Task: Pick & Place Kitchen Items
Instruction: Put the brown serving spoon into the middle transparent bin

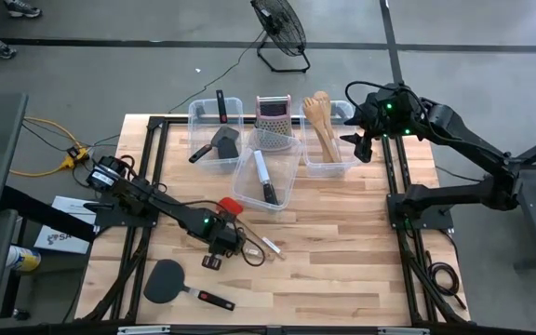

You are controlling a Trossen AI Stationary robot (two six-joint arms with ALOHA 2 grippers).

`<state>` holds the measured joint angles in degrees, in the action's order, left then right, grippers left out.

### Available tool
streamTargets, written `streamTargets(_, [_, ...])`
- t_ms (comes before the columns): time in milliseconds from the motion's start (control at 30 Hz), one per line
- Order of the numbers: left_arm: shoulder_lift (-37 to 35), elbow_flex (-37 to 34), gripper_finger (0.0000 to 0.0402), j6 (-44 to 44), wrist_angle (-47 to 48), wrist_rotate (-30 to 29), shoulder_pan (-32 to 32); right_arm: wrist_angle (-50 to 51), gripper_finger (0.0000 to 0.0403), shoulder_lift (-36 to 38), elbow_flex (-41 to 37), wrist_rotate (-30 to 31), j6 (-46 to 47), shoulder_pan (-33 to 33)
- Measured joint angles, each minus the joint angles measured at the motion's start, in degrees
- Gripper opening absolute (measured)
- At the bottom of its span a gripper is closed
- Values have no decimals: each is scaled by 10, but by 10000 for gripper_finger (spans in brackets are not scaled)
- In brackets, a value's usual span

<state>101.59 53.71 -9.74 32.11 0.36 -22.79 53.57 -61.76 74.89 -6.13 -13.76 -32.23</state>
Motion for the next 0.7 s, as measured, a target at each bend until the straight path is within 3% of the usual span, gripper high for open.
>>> streamTargets(267, [-17,30,71,-56,7,10,-1,12,204,0,0,0,0,0])
streamTargets(367, [-21,59,71,-57,9,52,-2,11,204,0,0,-1,0,0])
streamTargets(467, [-26,96,71,-55,32,85,-4,12,205,0,0,-4,0,0])
streamTargets(700, [-26,217,71,-38,112,74,2,13,205,0,0,-18,0,0])
